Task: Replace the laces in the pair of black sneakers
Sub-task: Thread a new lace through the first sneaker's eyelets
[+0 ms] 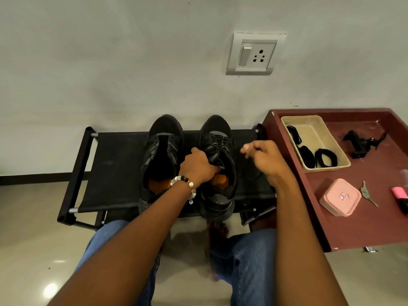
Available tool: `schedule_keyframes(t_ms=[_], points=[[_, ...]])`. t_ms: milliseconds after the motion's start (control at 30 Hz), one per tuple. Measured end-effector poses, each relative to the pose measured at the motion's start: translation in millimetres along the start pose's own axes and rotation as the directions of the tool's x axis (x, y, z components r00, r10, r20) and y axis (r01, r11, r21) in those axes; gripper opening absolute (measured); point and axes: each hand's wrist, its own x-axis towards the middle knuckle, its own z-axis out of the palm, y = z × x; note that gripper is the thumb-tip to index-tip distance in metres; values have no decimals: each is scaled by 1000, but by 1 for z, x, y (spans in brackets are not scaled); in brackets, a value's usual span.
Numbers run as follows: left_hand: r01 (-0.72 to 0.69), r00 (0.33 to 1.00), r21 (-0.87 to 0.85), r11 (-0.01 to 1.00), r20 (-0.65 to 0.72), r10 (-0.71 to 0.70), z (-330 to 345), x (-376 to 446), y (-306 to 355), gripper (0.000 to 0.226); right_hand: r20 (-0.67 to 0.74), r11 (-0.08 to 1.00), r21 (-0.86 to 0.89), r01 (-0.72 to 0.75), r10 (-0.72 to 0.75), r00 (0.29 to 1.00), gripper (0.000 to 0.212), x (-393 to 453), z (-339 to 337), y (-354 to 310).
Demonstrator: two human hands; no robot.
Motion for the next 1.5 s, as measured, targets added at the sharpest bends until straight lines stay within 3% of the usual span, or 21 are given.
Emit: schedule_keyframes(t_ms=[67, 133, 200, 233, 267, 300, 333, 367, 400, 467, 500, 567, 667, 767, 900, 1033, 1167, 1233, 1300, 1367, 1500], points=[[12, 1000, -3, 1000, 2, -12, 0, -1, 0, 77, -138, 927, 375, -3, 59, 989, 27, 0, -6, -3], [18, 1000, -2, 1000, 1, -18, 0, 0, -1, 76, -154, 646, 762, 54, 100, 983, 28, -2, -16, -10], [16, 1000, 8, 1000, 1, -16, 0, 0, -1, 74, -131, 364, 926, 96, 75, 988, 28, -3, -22, -13], [13, 1000, 12, 1000, 2, -13, 0, 0, -1, 72, -122, 303, 949, 92, 80, 989, 28, -5, -22, -13], [11, 1000, 16, 1000, 2, -11, 0, 1, -1, 71, -122, 322, 943, 85, 99, 987, 26, -6, -20, -15], [7, 1000, 19, 1000, 3, -7, 0, 1, -1, 70, -150, 436, 896, 87, 114, 982, 24, -5, -17, -14], [2, 1000, 21, 1000, 2, -2, 0, 1, -1, 69, -201, 630, 770, 102, 89, 975, 19, -5, -14, -14], [-5, 1000, 23, 1000, 1, 5, 0, 1, -1, 68, -245, 837, 532, 127, 9, 969, 14, -4, -10, -12], [-12, 1000, 26, 1000, 1, 12, 0, 1, -2, 67, -230, 957, 244, 157, -100, 968, 9, -2, -7, -8], [-21, 1000, 36, 999, -5, 21, 1, 1, -2, 66, -13, 965, -189, 182, -188, 982, 15, 1, 2, -3], [-21, 1000, 44, 999, -12, 22, 1, 1, -2, 67, 84, 943, -282, 177, -159, 984, 18, 0, 6, -3], [-21, 999, 54, 998, -26, 22, 2, 2, -2, 67, 133, 920, -358, 159, -119, 984, 12, -2, 11, -7], [-38, 998, 81, 996, -46, 41, 3, 2, -2, 57, -18, 926, -371, 67, -80, 997, 9, -4, 6, -13], [-32, 997, 104, 994, -67, 39, 3, 0, 0, 54, -275, 968, -226, -112, 47, 960, 17, -4, -2, -7], [-28, 996, 129, 991, -85, 40, 4, -3, 2, 52, -255, 940, -217, -262, 204, 945, 22, -2, 2, 3], [-38, 997, 75, 996, -65, 43, 0, -2, -2, 59, -154, 889, -395, -230, 182, 971, 12, 3, 2, 8], [-50, 998, 62, 997, -25, 51, -6, -5, 0, 75, -237, 904, -420, -83, -21, 971, 49, 5, -7, 5], [-62, 998, 51, 997, -13, 62, -12, -7, 3, 84, -288, 976, -215, 12, -75, 955, 53, 8, -8, 0], [-92, 995, 24, 996, -42, 93, -19, -8, 4, 90, -246, 989, 141, 54, -18, 969, 49, 6, -2, -8], [-142, 986, -49, 989, -92, 137, -24, -10, 5, 83, -182, 964, 243, 107, -63, 981, 38, 2, 7, -16], [-232, 965, -92, 968, -149, 217, -26, -11, 4, 41, -110, 976, 94, 197, -187, 976, 21, -6, 20, -25]])
